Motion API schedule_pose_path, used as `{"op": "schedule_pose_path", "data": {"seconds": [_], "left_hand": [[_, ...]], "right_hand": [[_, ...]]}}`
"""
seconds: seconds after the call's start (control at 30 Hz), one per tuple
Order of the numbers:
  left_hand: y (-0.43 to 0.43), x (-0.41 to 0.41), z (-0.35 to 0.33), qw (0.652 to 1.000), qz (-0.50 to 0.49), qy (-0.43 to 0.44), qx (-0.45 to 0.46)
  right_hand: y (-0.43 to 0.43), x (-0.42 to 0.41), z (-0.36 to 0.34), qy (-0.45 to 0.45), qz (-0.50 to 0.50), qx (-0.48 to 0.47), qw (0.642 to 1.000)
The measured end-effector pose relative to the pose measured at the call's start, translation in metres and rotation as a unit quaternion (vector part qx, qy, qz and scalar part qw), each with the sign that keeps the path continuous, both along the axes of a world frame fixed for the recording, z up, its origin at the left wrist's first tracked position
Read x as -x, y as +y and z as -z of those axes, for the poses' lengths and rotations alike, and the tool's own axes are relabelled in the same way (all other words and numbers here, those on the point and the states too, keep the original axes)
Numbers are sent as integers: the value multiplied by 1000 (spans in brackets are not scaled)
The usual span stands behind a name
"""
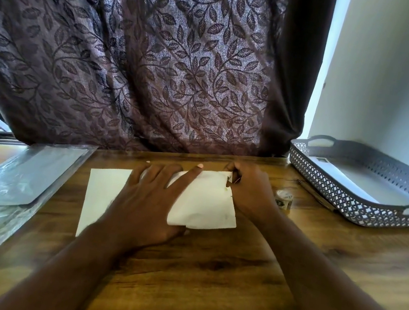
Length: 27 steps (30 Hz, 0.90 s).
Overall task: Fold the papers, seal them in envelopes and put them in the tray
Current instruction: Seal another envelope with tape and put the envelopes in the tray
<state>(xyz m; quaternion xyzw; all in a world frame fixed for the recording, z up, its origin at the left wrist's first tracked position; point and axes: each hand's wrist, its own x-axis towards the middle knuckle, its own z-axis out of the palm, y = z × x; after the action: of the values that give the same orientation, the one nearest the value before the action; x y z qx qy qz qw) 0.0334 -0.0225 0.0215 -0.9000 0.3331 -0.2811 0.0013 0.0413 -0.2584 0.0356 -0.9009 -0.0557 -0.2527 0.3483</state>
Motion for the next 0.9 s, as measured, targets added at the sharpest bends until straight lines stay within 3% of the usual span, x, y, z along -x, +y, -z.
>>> {"op": "schedule_pose_path", "data": {"seconds": [0.2,0.3,0.47,0.7,0.8,0.9], "left_hand": [[2,-1,-5,996,-14,81,26],[2,1,-8,996,-6,69,65],[4,0,-15,985,-42,94,137],[7,0,-17,978,-12,50,204],[8,2,-19,980,4,32,195],[12,3,-21,984,-2,14,177]], "right_hand": [[2,4,-4,22,-92,-61,994],[2,7,-5,57,-127,-122,983],[5,8,-4,111,-140,-109,978],[4,10,-7,149,-128,-134,971],[5,11,-6,180,-121,-109,970],[4,11,-10,204,-127,-159,958]]}}
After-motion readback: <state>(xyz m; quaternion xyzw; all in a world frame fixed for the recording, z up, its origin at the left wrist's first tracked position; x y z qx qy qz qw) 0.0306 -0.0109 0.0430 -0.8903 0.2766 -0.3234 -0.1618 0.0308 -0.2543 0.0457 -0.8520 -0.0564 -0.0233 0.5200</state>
